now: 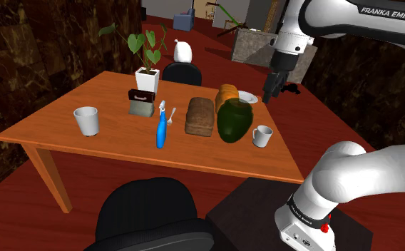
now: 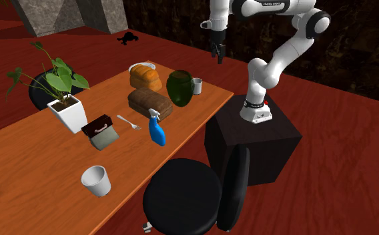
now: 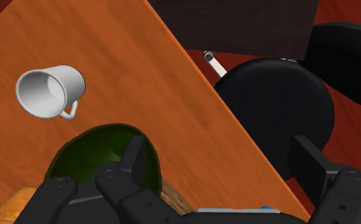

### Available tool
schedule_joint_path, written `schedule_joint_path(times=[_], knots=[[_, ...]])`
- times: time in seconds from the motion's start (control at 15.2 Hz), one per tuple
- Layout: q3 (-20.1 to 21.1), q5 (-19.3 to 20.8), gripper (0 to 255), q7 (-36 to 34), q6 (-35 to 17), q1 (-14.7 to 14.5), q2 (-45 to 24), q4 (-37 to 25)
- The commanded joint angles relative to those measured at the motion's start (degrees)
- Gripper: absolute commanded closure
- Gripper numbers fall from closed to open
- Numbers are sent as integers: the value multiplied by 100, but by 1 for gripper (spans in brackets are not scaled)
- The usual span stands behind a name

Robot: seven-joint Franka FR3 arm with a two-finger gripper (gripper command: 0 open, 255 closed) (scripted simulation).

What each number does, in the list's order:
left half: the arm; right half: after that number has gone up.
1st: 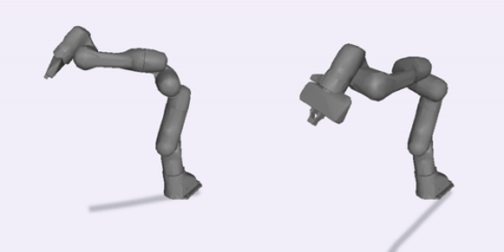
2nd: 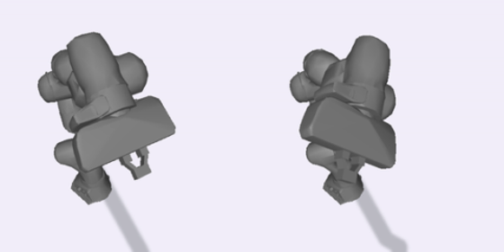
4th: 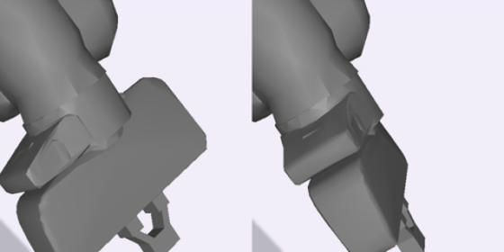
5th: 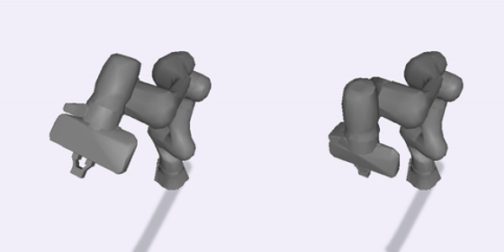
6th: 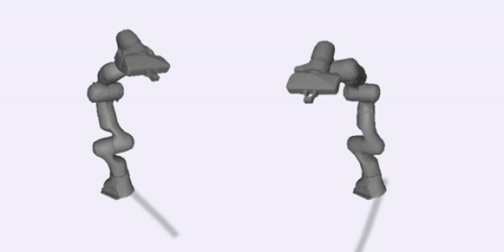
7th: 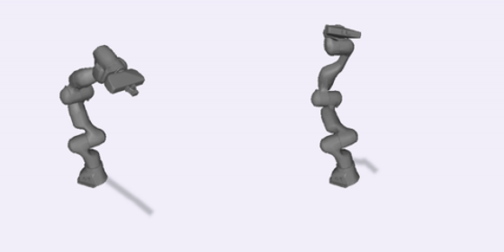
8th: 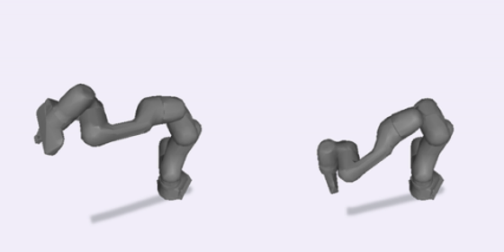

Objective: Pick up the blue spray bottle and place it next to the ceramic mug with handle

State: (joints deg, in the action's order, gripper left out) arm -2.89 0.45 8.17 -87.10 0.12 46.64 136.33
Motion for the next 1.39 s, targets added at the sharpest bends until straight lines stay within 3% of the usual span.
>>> schedule_joint_path(times=[0.0, 0.4, 0.79, 1.06, 1.32], knots=[[0, 0, 0, 0, 0, 0, 0, 0], [900, -463, 0, -1371, -1187, 7, -27, 693], [1884, -741, 0, -2767, -2463, 97, -600, 955], [2589, -702, 0, -3767, -3290, 315, -1252, 870], [3356, -356, 0, -4899, -4014, 733, -2062, 582]])
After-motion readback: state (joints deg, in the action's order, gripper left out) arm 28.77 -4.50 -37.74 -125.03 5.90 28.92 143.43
